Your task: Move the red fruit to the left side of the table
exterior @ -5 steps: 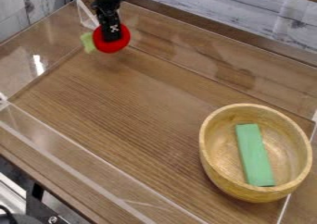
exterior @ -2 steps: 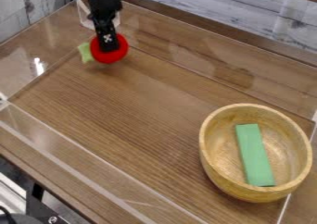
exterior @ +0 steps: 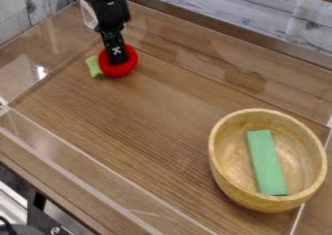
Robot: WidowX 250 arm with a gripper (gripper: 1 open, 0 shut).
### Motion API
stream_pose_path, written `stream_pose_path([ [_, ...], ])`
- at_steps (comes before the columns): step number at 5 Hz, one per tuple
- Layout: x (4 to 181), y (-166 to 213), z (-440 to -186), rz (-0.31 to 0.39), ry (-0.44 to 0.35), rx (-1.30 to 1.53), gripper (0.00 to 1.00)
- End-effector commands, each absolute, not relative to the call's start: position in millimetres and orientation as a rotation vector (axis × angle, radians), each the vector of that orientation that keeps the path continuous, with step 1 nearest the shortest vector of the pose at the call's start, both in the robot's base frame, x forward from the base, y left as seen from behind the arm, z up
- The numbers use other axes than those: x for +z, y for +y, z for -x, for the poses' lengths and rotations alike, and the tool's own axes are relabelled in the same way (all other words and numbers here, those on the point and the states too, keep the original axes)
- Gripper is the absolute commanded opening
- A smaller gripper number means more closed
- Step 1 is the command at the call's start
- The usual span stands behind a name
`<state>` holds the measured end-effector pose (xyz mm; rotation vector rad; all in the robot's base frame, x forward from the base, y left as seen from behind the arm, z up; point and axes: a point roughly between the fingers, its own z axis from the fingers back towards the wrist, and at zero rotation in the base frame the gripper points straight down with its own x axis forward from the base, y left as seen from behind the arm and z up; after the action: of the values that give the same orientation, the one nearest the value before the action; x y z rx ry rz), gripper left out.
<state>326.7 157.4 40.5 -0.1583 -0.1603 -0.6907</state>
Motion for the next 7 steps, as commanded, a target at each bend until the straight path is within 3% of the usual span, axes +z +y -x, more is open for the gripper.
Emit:
stream_pose_path([
  [1,76.4,157.5,-338.3,0.111,-0.219,-0.722,0.0],
  [2,74.5,160.8,-338.7,0.124,-0.22,-0.737,1.0],
  [3,74.9,162.5,-339.0,0.138,-0.228,-0.749,1.0],
  [5,100.1,147.5,-336.5,0.139,-0.249,-0.691,1.0],
  [7,99.3,96.6,-348.0,0.158,-0.266,-0.587,1.0],
])
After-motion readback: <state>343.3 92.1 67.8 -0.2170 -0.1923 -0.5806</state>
